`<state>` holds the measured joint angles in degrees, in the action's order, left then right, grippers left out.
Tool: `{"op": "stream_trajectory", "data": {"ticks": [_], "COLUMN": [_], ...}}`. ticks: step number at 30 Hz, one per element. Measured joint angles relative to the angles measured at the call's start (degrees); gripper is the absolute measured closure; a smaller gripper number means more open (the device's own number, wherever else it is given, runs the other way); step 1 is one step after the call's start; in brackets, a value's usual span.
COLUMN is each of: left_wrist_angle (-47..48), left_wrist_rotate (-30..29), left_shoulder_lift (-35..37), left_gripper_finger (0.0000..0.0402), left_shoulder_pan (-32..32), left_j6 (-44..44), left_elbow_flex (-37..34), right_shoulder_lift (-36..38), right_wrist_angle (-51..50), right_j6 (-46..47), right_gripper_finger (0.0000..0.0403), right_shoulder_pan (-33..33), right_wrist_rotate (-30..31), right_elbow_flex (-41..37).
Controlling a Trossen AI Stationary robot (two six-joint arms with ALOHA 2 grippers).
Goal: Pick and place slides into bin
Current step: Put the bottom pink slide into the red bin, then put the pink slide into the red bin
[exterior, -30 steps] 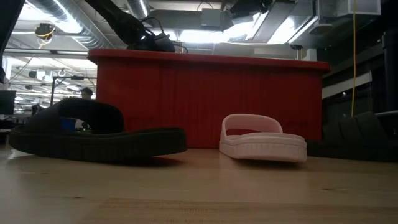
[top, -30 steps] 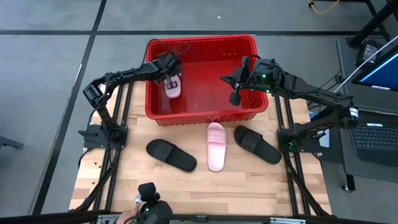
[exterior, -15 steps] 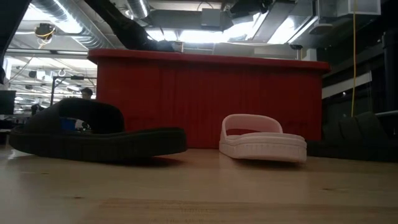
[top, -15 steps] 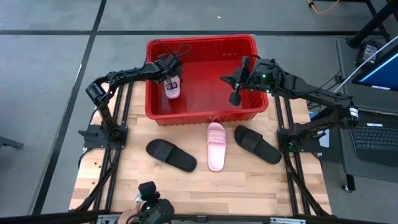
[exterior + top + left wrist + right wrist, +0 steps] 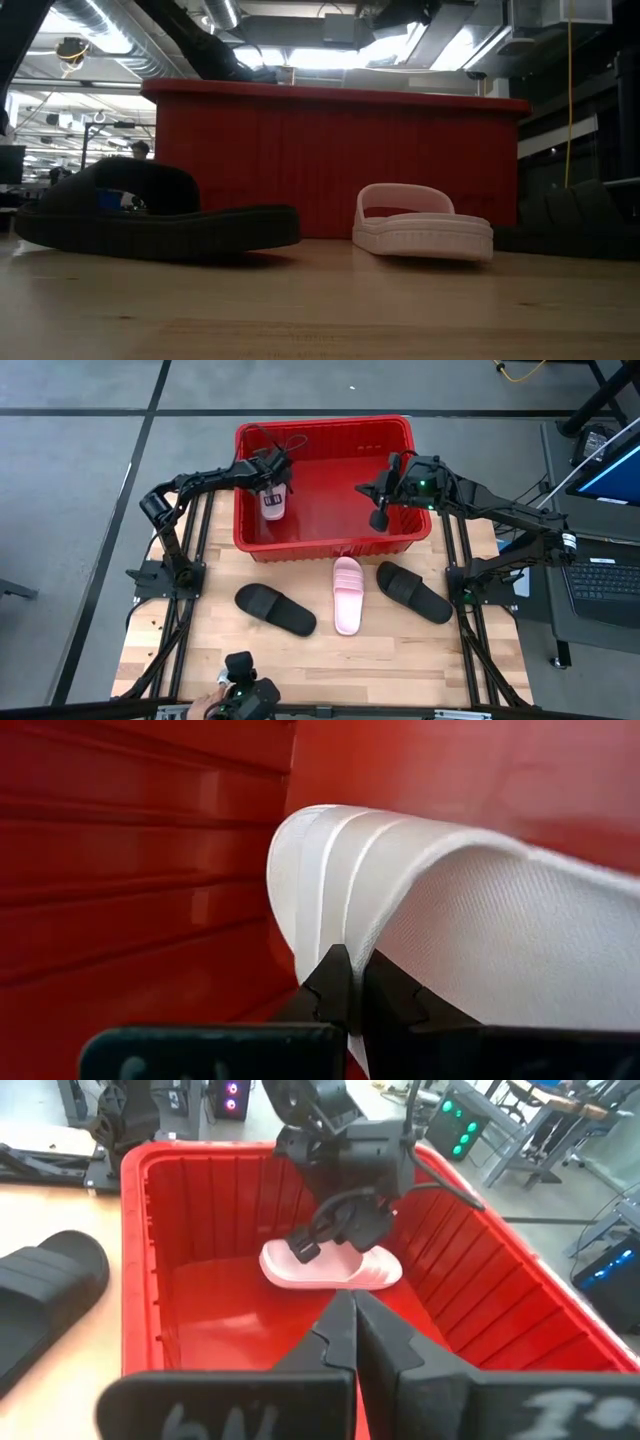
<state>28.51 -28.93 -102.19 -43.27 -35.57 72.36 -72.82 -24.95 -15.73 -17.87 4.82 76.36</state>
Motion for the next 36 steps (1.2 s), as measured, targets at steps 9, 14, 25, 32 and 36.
{"op": "stream_trajectory", "data": {"ticks": [9, 14, 25, 32, 36], "left_wrist_angle": [4.45, 4.96, 6.03, 5.59, 5.31], "left_wrist_rotate": [2.81, 3.1, 2.8, 2.44, 2.43], "left_shoulder_lift": [0.0, 0.0, 0.98, 8.01, 14.38], "left_gripper_finger": [0.0373, 0.0329, 0.0274, 0.0272, 0.0277], "left_shoulder_pan": [-0.7, -0.74, -0.22, 1.85, 4.1], "left_j6": [-1.18, 0.15, 3.3, 0.61, 0.78], "left_elbow_flex": [0.0, 0.0, 0.0, 0.0, 0.0], "right_shoulder_lift": [0.0, 0.0, 0.0, 0.0, 0.0], "right_wrist_angle": [-0.21, -0.21, -0.21, 0.26, 2.86], "right_j6": [0.0, 0.0, 0.2, 0.16, 0.04], "right_gripper_finger": [0.04, 0.04, 0.04, 0.04, 0.04], "right_shoulder_pan": [0.0, 0.0, 0.0, 0.0, 0.0], "right_wrist_rotate": [0.0, 0.0, -0.02, -0.02, 0.0], "right_elbow_flex": [0.0, 0.0, 0.0, -0.02, -0.02]}}
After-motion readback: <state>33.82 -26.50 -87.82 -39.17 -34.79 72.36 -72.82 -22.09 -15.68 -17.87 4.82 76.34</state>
